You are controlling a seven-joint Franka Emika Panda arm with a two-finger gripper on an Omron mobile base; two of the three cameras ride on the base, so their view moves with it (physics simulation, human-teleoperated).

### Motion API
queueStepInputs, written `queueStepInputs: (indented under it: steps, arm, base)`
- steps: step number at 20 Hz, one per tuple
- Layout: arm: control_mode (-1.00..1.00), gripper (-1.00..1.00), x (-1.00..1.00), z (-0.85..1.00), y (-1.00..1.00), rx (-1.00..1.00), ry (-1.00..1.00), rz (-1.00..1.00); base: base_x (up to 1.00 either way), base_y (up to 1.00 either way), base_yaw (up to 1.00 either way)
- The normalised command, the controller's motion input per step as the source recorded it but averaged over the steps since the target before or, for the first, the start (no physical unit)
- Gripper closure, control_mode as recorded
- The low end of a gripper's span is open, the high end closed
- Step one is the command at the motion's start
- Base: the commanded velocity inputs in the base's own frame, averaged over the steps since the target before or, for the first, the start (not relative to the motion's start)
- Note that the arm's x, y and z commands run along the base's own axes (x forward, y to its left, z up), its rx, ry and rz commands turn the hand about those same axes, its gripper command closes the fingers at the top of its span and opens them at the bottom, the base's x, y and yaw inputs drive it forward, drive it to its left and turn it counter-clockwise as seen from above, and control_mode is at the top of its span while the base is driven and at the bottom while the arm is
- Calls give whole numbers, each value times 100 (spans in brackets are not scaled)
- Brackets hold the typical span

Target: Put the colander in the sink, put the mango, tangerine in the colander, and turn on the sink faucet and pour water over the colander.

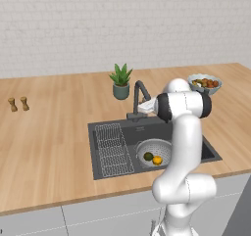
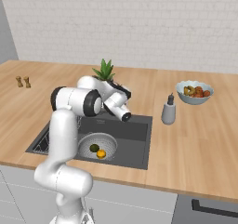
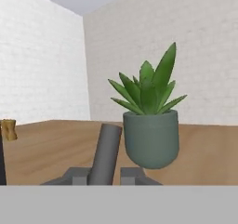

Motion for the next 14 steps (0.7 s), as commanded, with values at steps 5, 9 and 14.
queueStepInputs:
  steps: [5, 9, 14]
  arm:
    - [-100, 100, -11, -21, -49, 0, 10, -11]
    - [-100, 100, -12, -21, -69, 1, 8, -3]
    - [-100, 100, -9, -22, -80, 4, 4, 0]
  base:
    - [0, 0, 0]
    - [0, 0, 0]
    - [0, 0, 0]
